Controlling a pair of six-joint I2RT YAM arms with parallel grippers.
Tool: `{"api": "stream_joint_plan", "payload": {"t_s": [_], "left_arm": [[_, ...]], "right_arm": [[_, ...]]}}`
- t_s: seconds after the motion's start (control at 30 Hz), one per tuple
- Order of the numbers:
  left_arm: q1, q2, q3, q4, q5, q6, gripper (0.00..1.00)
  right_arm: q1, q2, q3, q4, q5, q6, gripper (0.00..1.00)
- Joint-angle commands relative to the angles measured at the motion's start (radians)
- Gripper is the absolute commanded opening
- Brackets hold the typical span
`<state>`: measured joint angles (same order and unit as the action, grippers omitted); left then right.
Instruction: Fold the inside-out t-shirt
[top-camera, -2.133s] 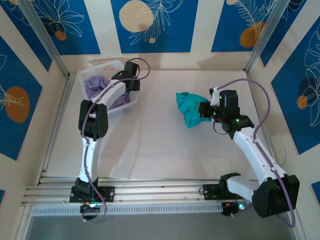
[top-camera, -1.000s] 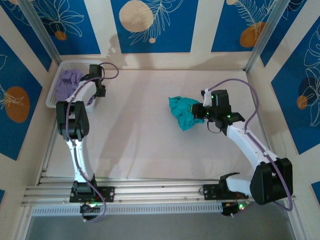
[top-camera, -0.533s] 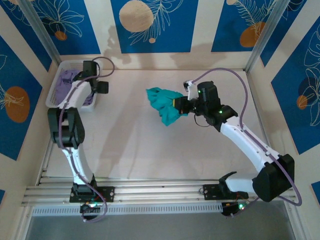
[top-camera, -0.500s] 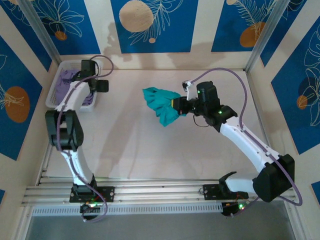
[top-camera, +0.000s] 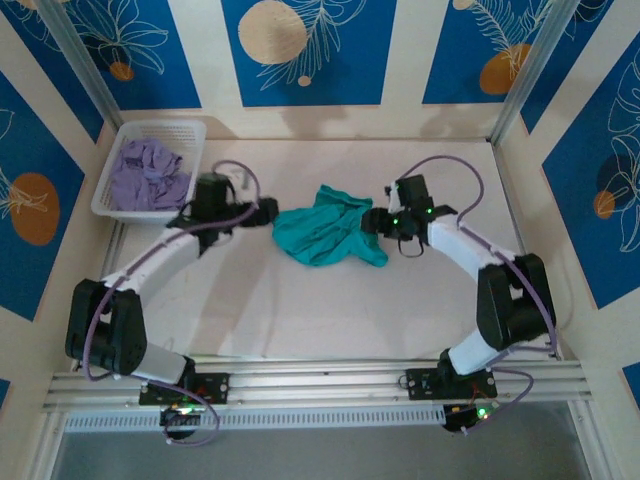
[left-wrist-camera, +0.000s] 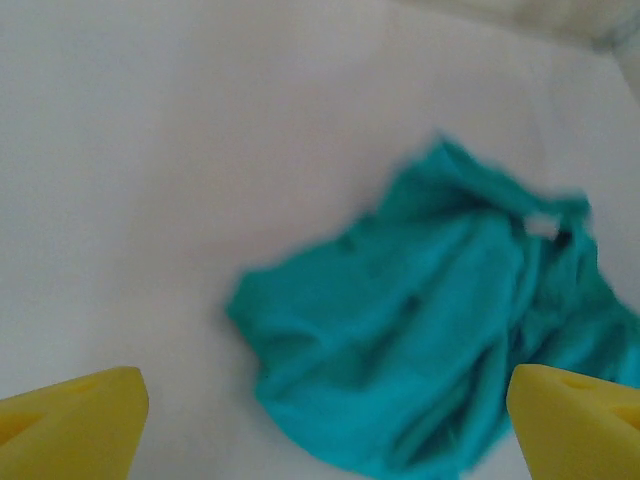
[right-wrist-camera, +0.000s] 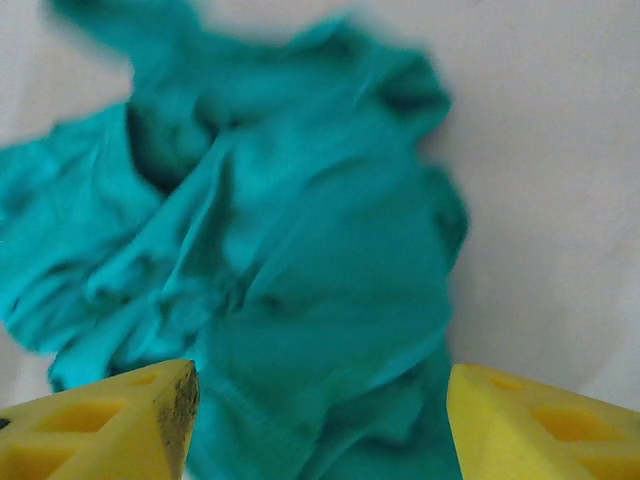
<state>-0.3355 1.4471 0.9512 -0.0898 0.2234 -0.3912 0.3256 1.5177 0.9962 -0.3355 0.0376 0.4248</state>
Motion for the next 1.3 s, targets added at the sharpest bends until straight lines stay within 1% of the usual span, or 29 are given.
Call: {"api": "stream_joint_plan", "payload": {"t_s": [0.0, 0.1, 0.17, 0.27, 0.37, 0.43, 0.47, 0.53, 0.6, 0.67, 0.73, 0.8, 0.83, 0.9, 0.97, 1.03, 1.17, 1.27], "left_arm": [[-0.074, -0.023, -0.094, 0.088, -0.003, -0.054, 0.91], [-0.141, 0.043, -0.101, 0.074, -0.04, -0.018, 0.89], [-0.176, 0.12, -0.054, 0.031, -0.05, -0.002, 0.83], [-0.231, 0.201, 0.005, 0.017, -0.062, 0.017, 0.79], [-0.276, 0.271, 0.057, 0.009, -0.085, 0.031, 0.73], [-0.288, 0.314, 0.087, 0.012, -0.085, 0.031, 0.65], [-0.29, 0.335, 0.1, 0.015, -0.079, 0.027, 0.59], [-0.292, 0.368, 0.122, 0.022, -0.067, 0.022, 0.47], [-0.291, 0.382, 0.141, 0.021, -0.065, 0.022, 0.3], [-0.29, 0.371, 0.155, -0.003, -0.094, 0.035, 0.11], [-0.287, 0.33, 0.165, -0.028, -0.128, 0.054, 0.01], [-0.282, 0.254, 0.166, -0.053, -0.156, 0.067, 0.0], [-0.278, 0.198, 0.164, -0.061, -0.17, 0.07, 0.0], [-0.271, 0.086, 0.164, -0.067, -0.194, 0.071, 0.0], [-0.257, -0.033, 0.185, -0.082, -0.232, 0.059, 0.0], [-0.241, -0.134, 0.224, -0.1, -0.275, 0.048, 0.0], [-0.218, -0.318, 0.256, -0.041, -0.383, 0.057, 0.0], [-0.209, -0.384, 0.303, -0.058, -0.44, 0.08, 0.0]], "right_arm": [[0.114, -0.092, -0.057, -0.028, 0.114, -0.02, 0.66], [0.129, -0.042, -0.087, -0.027, 0.166, -0.008, 0.66], [0.124, 0.01, -0.067, -0.052, 0.216, -0.022, 0.65], [0.141, 0.042, -0.043, -0.079, 0.3, -0.037, 0.66], [0.144, 0.065, -0.05, -0.059, 0.308, -0.043, 0.66], [0.144, 0.097, -0.04, -0.047, 0.304, -0.043, 0.62], [0.145, 0.115, -0.031, -0.043, 0.3, -0.048, 0.57], [0.148, 0.135, -0.019, -0.021, 0.295, -0.059, 0.43], [0.149, 0.131, -0.015, -0.003, 0.292, -0.075, 0.28], [0.148, 0.098, -0.002, -0.011, 0.29, -0.102, 0.1], [0.149, 0.03, 0.001, -0.022, 0.306, -0.141, 0.0], [0.147, -0.075, 0.004, -0.032, 0.306, -0.18, 0.0], [0.144, -0.142, 0.013, -0.043, 0.286, -0.198, 0.0], [0.138, -0.273, 0.034, -0.05, 0.225, -0.223, 0.0], [0.123, -0.401, 0.072, -0.046, 0.138, -0.237, 0.0], [0.105, -0.489, 0.129, -0.05, 0.068, -0.239, 0.0], [0.083, -0.588, 0.237, -0.055, 0.0, -0.253, 0.0], [0.078, -0.612, 0.301, -0.089, -0.006, -0.265, 0.0]]}}
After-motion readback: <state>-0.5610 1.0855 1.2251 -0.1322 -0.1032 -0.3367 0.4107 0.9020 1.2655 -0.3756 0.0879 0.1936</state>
